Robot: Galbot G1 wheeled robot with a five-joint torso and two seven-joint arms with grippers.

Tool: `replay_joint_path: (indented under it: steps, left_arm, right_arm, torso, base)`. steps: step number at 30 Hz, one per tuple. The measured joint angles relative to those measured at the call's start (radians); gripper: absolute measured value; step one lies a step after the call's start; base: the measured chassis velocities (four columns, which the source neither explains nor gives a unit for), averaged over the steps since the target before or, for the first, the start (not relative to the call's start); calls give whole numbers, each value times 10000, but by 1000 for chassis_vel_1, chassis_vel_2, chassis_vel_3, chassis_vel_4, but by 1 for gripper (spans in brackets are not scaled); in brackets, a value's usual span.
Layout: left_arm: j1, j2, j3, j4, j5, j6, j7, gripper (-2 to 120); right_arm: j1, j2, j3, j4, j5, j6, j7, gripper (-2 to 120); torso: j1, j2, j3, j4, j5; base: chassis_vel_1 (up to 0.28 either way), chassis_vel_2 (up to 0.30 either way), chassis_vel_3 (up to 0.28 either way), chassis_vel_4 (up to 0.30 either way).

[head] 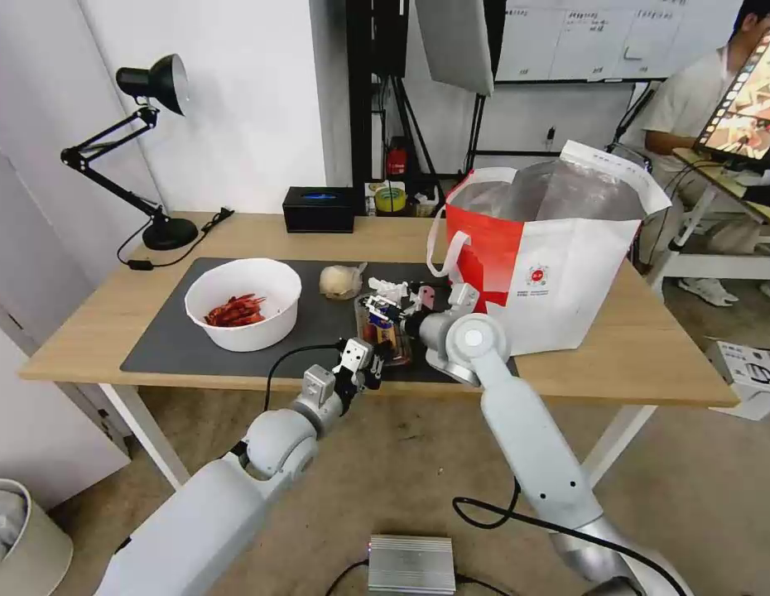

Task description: Pick up the trash from the table and place it into the takeout bag.

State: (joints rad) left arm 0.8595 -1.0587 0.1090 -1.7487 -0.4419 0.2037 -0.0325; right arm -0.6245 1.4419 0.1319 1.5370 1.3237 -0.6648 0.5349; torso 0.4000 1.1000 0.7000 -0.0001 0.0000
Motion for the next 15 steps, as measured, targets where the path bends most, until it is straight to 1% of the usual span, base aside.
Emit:
replay_joint_path:
  steps: [2,3,4,5,7,8,9,11,12,14,15]
  left_arm:
    - [-4,-3,6,2,2,-2,-2,0]
    - [-5,-5,11,3,4,-4,-6,0]
    - [-5,-6,19,3,7,-10,-10,0]
    - [-5,-6,19,3,7,-10,-10,0]
    - [-5,-5,25,1,9,-19,-11,0]
    - [-5,-2,25,0,11,-29,-12,0]
    - [-5,-2,25,0,11,-29,-12,0]
    - [-5,9,25,-15,12,-38,-13,0]
    - [-5,9,25,-15,12,-38,-13,0]
    - [-4,27,25,-25,11,-51,-15,0]
    - [-4,27,25,-25,11,-51,-15,0]
  right_arm:
    - [7,-9,-11,-5,3,-29,47,100]
    - [8,-15,-20,-4,14,-48,106,98]
    - [8,-26,-29,-4,48,-68,179,92]
    - [8,-26,-29,-4,48,-68,179,92]
    - [2,-39,-35,-4,114,-88,302,84]
    - [-12,-54,-36,4,163,-113,375,78]
    - [-12,-54,-36,4,163,-113,375,78]
    - [-25,-81,-44,28,254,-162,486,69]
    - [-25,-81,-44,28,254,-162,486,69]
    - [-27,-86,-64,30,312,-197,579,61]
    - [-27,-86,-64,30,312,-197,579,61]
  torso:
    - [0,0,0,0,0]
    - [0,0,0,0,0]
    - [0,0,0,0,0]
    - [0,0,0,0,0]
    - [0,0,0,0,0]
    - [0,0,0,-1,0]
    - [0,0,0,-1,0]
    - [0,0,0,-1,-1]
    - [0,0,0,-1,-1]
    - [0,0,0,1,1]
    - [0,0,0,1,1]
  base:
    - [0,0,0,0]
    - [0,0,0,0]
    - [0,0,0,0]
    - [0,0,0,0]
    - [0,0,0,0]
    - [0,0,0,0]
    - [0,0,0,0]
    - [0,0,0,0]
    - [0,0,0,0]
    - [0,0,0,0]
    - [0,0,0,0]
